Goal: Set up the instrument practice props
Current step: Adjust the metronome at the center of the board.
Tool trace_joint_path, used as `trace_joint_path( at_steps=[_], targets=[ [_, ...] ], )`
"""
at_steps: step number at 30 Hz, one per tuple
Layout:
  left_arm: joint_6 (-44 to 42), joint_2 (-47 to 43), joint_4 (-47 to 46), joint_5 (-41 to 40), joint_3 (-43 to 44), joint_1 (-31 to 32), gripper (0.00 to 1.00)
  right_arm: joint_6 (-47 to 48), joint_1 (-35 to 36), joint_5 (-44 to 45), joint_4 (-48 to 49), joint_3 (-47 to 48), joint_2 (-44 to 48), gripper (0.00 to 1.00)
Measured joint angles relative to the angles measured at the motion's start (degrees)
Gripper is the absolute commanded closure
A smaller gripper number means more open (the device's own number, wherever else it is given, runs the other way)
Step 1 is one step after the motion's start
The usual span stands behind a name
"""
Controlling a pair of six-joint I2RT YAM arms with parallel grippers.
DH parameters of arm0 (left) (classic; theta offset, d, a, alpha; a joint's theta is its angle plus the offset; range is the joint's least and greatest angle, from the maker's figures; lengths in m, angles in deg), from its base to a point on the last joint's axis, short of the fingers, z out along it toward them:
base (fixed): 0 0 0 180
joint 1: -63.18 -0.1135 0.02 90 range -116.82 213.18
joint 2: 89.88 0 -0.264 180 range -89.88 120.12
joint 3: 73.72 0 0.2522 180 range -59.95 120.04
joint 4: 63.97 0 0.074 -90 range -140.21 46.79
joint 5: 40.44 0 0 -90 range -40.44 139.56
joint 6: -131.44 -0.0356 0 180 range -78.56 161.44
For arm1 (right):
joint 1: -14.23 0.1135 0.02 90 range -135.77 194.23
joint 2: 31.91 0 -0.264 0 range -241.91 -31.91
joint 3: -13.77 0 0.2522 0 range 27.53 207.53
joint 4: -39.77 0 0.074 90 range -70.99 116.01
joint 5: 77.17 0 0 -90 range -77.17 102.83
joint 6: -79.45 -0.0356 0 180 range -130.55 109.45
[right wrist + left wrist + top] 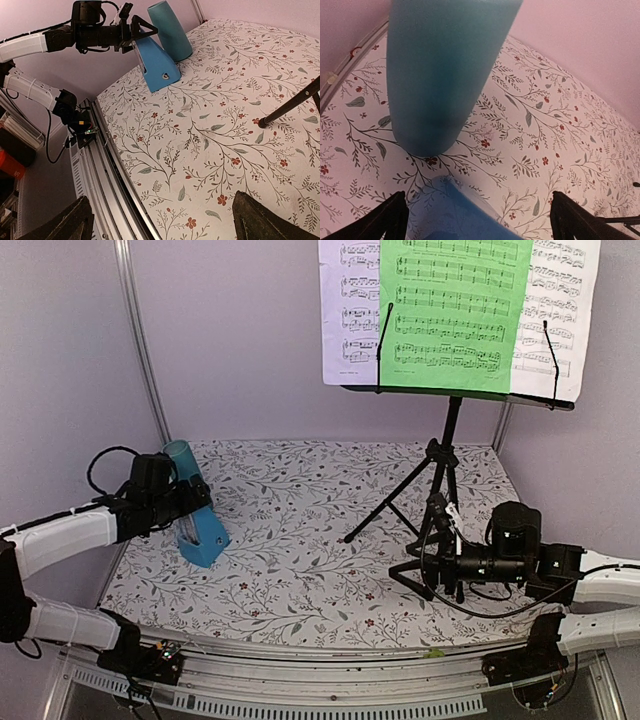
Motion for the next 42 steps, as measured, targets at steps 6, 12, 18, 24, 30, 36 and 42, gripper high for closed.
trace_joint_path(
  at_steps=[6,12,18,24,30,36,42],
  targets=[
    [5.3,0.8,-1.1,-1.0,-1.6,8.0,0.01,0.0,0.0,0.0,0.8,-0.2,-0.5,0.01],
    [10.4,4.6,-2.5,-3.5,-1.9,16.8,0.01,0.0,0.0,0.0,1.2,-0.2,-1.0,0.01],
    [12.3,12.2,-3.6,-4.7,3.2,26.7,0.01,-0.2,0.0,0.0,1.6,-0.2,-2.5,0.01],
    [13.3,11.6,-1.1,-5.4,4.8,30.3,0.01,-0.6,0.2,0.0,2.2,-0.2,-3.4,0.01],
    [4.1,5.3,-2.2,-3.3,4.5,27.0,0.01,-0.7,0.4,0.0,2.4,-0.2,-3.6,0.01],
    [-10.2,3.5,-3.1,4.5,6.4,21.9,0.01,-0.7,0.5,0.0,2.4,-0.2,-3.8,0.01],
    [-23.3,5.2,-1.5,17.0,10.8,17.9,0.01,-0.7,0.7,0.0,2.4,-0.3,-3.6,0.01]
  ],
)
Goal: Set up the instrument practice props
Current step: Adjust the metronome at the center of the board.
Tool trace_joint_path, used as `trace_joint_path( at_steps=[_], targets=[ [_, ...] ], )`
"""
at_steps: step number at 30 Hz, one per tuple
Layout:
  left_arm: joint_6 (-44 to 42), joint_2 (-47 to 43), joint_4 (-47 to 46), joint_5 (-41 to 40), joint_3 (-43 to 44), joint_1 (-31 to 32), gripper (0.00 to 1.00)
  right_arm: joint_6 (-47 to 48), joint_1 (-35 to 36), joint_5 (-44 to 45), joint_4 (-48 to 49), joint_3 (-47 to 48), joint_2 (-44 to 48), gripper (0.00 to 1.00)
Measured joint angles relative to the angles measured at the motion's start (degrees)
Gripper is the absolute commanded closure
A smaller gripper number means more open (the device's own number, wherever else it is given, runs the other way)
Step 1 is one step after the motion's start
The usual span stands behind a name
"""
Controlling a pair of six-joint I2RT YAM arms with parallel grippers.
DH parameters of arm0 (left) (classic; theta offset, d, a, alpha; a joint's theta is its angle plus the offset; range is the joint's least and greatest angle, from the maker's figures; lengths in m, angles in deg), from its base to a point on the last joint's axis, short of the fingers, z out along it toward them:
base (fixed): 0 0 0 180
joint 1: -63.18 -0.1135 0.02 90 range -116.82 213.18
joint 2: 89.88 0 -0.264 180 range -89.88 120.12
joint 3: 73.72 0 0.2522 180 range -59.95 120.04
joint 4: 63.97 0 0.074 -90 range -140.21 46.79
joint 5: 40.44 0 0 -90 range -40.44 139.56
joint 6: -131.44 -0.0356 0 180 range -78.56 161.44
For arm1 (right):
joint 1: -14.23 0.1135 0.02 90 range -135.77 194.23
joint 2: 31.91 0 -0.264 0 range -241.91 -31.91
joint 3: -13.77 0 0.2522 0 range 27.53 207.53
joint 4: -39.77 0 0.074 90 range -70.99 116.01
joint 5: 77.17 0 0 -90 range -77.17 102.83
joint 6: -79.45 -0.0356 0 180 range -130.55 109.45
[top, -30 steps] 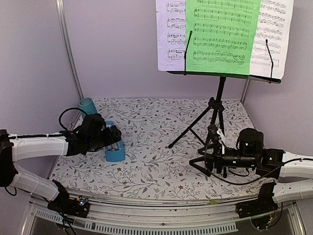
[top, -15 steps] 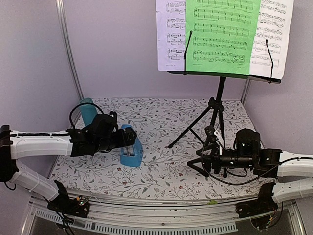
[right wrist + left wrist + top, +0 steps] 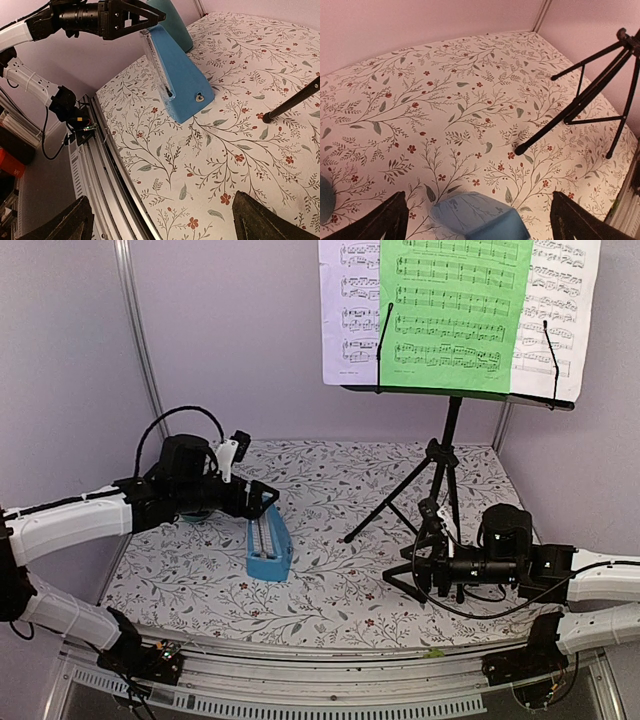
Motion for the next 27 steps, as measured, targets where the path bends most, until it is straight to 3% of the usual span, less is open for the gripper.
trace_joint_path(
  at_steps=[11,20,27],
  targets=[
    [-16.3,4.3,1.0,24.3,1.1,-7.4,0.01,1.4,0.0,0.0,-0.4,-0.3,1.5,0.01],
    [-28.3,10.8,5.6,28.0,6.0,-7.6,0.04,1.8,0.0,0.0,-0.6,-1.9,5.0,0.01],
    [-33.3,12.1,7.4,29.6,6.4,-7.8,0.17,1.8,0.0,0.0,-0.9,-2.2,5.5,0.01]
  ],
)
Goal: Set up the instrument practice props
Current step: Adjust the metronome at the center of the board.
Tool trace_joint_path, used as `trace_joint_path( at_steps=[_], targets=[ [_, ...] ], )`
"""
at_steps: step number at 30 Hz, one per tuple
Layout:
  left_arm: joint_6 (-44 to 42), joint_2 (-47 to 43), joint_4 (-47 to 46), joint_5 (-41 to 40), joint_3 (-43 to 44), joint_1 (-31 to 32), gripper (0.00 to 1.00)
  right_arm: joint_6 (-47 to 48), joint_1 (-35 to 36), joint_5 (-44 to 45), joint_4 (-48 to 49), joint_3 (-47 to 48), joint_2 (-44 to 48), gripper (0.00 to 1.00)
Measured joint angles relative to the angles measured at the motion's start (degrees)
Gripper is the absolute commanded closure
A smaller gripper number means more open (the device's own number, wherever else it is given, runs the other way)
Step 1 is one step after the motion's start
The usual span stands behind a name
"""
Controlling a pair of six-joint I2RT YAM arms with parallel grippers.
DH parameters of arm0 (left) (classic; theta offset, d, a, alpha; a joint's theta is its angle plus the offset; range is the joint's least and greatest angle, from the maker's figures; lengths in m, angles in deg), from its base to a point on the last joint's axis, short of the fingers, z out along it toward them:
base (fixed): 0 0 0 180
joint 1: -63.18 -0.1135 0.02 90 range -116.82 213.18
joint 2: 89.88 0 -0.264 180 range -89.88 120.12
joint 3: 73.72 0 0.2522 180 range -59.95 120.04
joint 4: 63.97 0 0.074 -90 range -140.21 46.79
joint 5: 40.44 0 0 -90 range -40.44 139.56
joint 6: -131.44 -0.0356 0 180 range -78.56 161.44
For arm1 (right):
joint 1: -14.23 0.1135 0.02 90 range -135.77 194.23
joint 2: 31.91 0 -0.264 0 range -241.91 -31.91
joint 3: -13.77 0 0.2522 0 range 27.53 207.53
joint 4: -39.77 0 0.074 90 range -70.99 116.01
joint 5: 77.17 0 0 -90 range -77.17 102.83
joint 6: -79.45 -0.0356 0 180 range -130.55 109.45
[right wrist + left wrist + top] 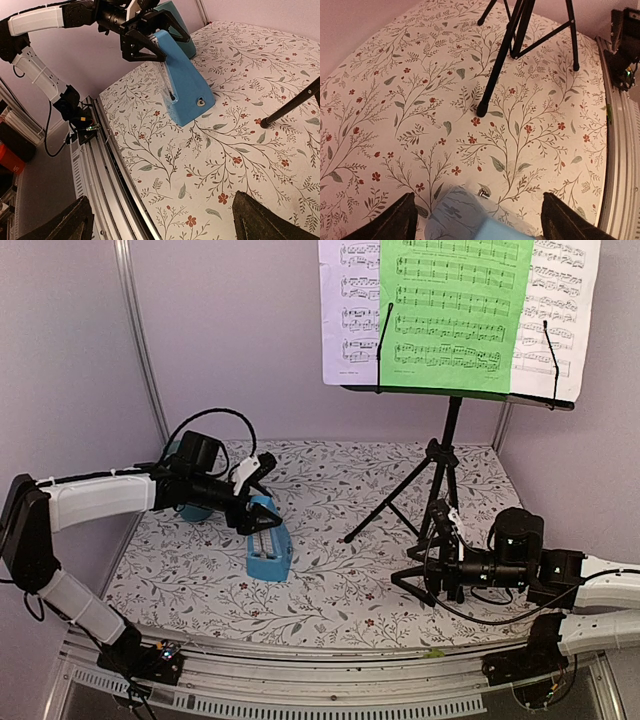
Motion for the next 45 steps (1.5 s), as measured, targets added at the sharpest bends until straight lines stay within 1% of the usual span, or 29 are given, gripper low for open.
trace_joint_path(
  at_steps=[2,6,10,11,17,24,26,27,28,31,32,35,37,40,43,45],
  targets=[
    [-0.5,0.5,0.1,0.2,0.0,0.0,0.25,0.0,0.0,0.0,0.0,0.0,0.0,0.01],
    [0.1,1.1,0.1,0.8,0.0,0.1,0.36,0.0,0.0,0.0,0.0,0.0,-0.3,0.01],
    [1.9,0.9,-2.3,-1.0,-0.3,0.5,0.5,0.0,0.0,0.0,0.1,0.0,-0.7,0.01],
    [2.8,0.7,-3.1,-1.6,-0.7,0.8,0.53,0.0,0.0,0.0,0.1,0.0,-0.7,0.01],
    [9.1,-1.5,-8.5,-8.9,-4.2,3.7,0.53,-0.4,0.0,0.4,0.1,-0.1,-1.3,0.01],
    [20.0,-3.2,-12.0,-23.2,-6.3,10.5,0.52,-0.9,0.0,1.3,0.2,-0.1,-2.4,0.01],
    [23.8,-3.5,-12.2,-27.1,-6.5,11.9,0.51,-1.1,0.0,1.4,0.2,-0.1,-2.9,0.01],
    [25.4,-3.5,-12.2,-28.7,-6.5,12.4,0.49,-1.1,0.0,1.5,0.2,-0.1,-3.3,0.01],
    [27.3,-3.6,-12.2,-30.7,-6.5,13.2,0.44,-1.2,0.0,1.5,0.2,-0.1,-3.6,0.01],
    [32.4,-3.8,-12.2,-35.3,-6.5,15.4,0.22,-1.4,0.0,1.7,0.2,-0.1,-4.5,0.01],
    [33.8,-3.8,-12.2,-36.3,-6.5,16.1,0.16,-1.4,0.0,1.8,0.3,-0.1,-4.7,0.01],
    [38.0,-3.6,-10.3,-37.3,-6.5,18.5,0.07,-1.5,0.1,2.1,0.9,-0.1,-5.4,0.01],
    [38.9,-3.4,-9.3,-38.0,-6.5,19.3,0.04,-1.6,0.2,2.1,1.1,-0.1,-5.8,0.01],
    [38.9,-3.3,-7.7,-38.6,-5.9,19.5,0.03,-1.6,0.4,2.3,1.1,-0.1,-6.2,0.01],
    [37.0,-3.3,-7.1,-37.9,-4.7,19.3,0.02,-1.6,0.5,2.4,1.1,-0.1,-6.3,0.01],
    [33.9,-3.5,-7.3,-35.6,-4.0,18.6,0.02,-1.6,0.5,2.4,1.1,-0.1,-6.3,0.01]
  ],
)
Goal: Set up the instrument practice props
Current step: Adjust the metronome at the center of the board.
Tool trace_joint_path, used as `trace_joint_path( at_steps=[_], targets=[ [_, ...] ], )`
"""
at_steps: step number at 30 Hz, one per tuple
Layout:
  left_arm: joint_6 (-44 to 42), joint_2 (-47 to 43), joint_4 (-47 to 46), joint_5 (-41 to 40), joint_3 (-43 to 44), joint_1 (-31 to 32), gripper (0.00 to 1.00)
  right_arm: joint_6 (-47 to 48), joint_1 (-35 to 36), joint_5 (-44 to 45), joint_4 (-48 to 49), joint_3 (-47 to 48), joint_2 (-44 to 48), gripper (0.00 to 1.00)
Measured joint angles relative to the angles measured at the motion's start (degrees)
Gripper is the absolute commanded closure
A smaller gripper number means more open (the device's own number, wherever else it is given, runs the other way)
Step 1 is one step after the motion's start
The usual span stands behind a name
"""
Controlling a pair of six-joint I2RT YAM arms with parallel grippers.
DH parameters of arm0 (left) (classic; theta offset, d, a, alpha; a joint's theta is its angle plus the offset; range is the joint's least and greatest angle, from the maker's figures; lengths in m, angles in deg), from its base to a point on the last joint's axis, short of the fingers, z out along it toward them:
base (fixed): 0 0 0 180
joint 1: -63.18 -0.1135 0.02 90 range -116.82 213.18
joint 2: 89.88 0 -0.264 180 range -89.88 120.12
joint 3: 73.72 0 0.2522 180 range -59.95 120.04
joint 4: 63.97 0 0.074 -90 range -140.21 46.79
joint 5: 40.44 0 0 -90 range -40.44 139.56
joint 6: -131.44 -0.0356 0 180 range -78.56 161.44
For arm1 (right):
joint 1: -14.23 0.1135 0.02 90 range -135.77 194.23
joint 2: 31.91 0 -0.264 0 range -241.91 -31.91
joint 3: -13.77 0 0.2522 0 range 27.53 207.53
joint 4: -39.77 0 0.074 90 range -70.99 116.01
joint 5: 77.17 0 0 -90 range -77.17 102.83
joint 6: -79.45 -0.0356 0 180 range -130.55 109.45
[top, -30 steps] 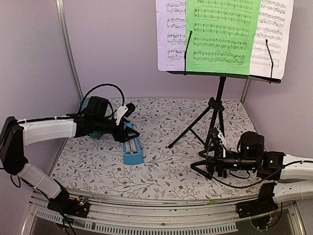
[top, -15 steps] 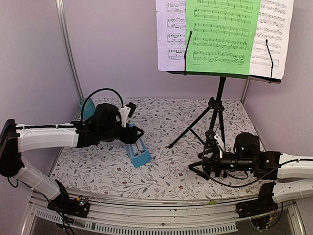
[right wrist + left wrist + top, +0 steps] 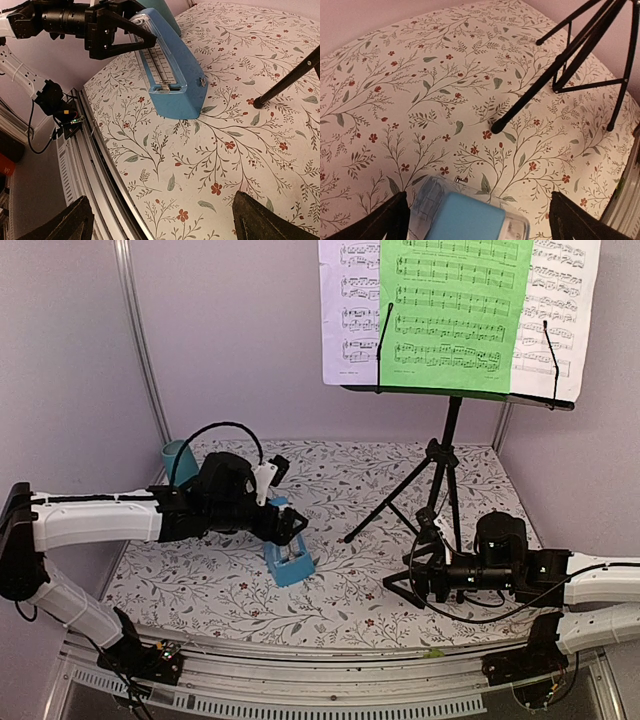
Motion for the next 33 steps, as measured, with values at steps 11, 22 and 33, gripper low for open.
trace_joint_path(
  at_steps=[11,22,33],
  targets=[
    [-14.4,-1.3,-1.2,21.1,-1.2,-10.8,0.08,0.0,0.2,0.1,0.1,0.0,-0.1,0.01],
    [-18.6,0.7,-2.6,30.5,-1.6,-11.5,0.16,0.0,0.2,0.1,0.8,0.0,-1.0,0.01],
    [-18.4,2.2,-7.5,27.4,-4.1,-11.5,0.21,0.0,0.2,0.1,1.7,0.0,-3.3,0.01]
  ],
)
